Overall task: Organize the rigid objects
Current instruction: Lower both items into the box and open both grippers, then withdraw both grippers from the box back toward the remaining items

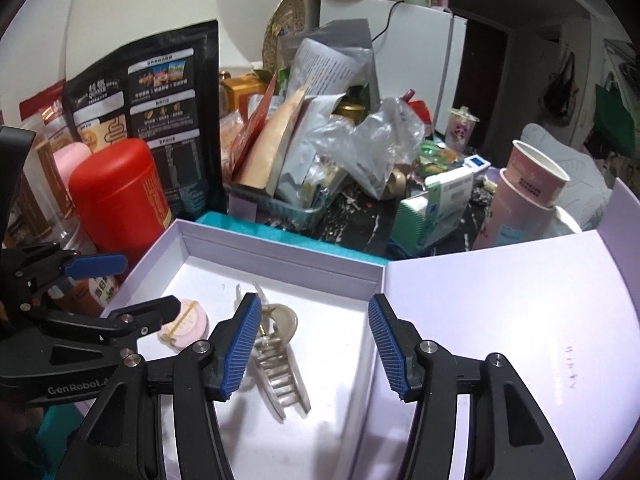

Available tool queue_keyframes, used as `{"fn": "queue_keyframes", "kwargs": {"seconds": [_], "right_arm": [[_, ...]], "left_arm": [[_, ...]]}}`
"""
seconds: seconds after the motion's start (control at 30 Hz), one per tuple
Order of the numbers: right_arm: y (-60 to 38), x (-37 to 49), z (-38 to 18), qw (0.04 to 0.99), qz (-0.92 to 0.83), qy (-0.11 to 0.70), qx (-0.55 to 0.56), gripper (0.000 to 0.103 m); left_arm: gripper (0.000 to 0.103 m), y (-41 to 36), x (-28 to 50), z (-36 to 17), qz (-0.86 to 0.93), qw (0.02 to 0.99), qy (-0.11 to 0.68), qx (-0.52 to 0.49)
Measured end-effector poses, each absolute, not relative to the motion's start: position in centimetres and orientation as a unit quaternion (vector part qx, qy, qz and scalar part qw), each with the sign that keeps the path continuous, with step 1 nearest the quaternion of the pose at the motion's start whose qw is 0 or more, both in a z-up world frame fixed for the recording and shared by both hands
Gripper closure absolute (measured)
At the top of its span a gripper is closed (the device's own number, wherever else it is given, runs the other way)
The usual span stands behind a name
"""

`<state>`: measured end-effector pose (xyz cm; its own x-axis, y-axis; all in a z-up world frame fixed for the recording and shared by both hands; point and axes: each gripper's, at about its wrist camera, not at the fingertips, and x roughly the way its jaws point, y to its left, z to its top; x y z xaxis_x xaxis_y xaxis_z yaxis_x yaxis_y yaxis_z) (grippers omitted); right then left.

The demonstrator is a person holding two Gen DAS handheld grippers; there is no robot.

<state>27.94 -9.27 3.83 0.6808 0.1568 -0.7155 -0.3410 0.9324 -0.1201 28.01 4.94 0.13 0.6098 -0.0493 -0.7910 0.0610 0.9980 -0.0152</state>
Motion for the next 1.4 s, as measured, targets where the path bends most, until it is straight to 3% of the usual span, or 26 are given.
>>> {"fn": "queue_keyframes", "kwargs": {"seconds": [1.4], "right_arm": [[-11.9,11.9,15.0,0.947,0.132,0.265,-0.124,0.042]], "left_arm": [[0.034,3.5,12.2,11.8,-0.032,0.946,0.324,0.012]]}}
